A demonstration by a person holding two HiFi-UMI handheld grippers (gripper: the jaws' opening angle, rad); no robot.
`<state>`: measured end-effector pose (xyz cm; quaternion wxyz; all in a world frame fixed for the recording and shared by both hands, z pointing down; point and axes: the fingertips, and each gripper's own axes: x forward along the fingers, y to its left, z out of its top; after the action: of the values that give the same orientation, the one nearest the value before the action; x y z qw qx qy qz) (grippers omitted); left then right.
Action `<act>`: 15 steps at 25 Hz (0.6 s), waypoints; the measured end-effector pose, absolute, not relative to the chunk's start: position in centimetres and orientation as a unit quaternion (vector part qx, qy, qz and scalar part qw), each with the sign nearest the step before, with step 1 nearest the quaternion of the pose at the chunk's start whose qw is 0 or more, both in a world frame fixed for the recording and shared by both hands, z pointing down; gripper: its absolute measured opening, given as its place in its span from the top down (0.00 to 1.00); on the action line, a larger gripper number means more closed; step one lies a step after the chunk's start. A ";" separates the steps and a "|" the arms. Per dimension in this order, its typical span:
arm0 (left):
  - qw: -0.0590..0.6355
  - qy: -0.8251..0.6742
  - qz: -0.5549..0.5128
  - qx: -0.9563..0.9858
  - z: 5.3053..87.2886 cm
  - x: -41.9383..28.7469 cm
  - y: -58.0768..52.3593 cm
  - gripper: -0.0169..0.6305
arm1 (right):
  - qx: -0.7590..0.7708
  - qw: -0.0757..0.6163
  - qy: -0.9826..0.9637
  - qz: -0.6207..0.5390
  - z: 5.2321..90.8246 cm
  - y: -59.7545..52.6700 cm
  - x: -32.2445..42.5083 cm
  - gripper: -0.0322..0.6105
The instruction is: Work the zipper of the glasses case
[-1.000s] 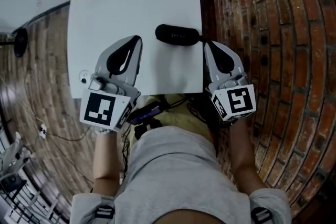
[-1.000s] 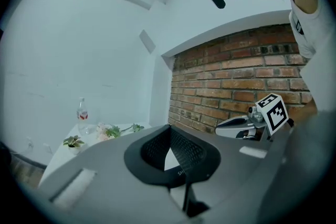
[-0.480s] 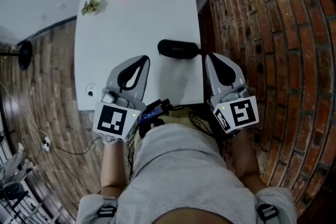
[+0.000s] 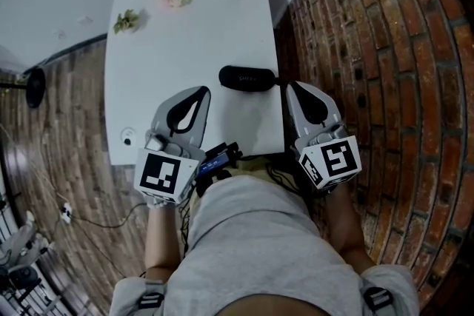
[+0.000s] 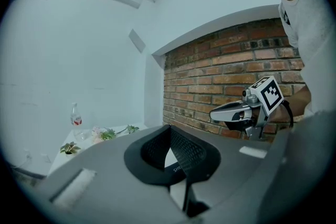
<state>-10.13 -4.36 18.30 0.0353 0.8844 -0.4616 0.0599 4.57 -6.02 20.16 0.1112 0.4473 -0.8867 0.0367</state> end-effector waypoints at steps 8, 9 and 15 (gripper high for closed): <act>0.037 -0.462 0.062 0.884 18.7 -10.0 -4.3 0.95 | 0.450 0.108 -0.886 0.040 20.6 -6.1 4.4 0.95; 0.037 -0.462 0.063 0.884 18.7 -10.0 -4.4 0.95 | 0.449 0.108 -0.886 0.039 20.6 -6.1 4.3 0.95; 0.038 -0.461 0.063 0.885 18.9 -10.1 -4.5 0.95 | 0.450 0.121 -0.885 0.024 20.7 -6.0 4.2 0.95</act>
<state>-10.06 -4.46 18.90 0.0377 0.8845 -0.4607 0.0627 4.17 -5.97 20.73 0.1211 0.4498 -0.8845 0.0243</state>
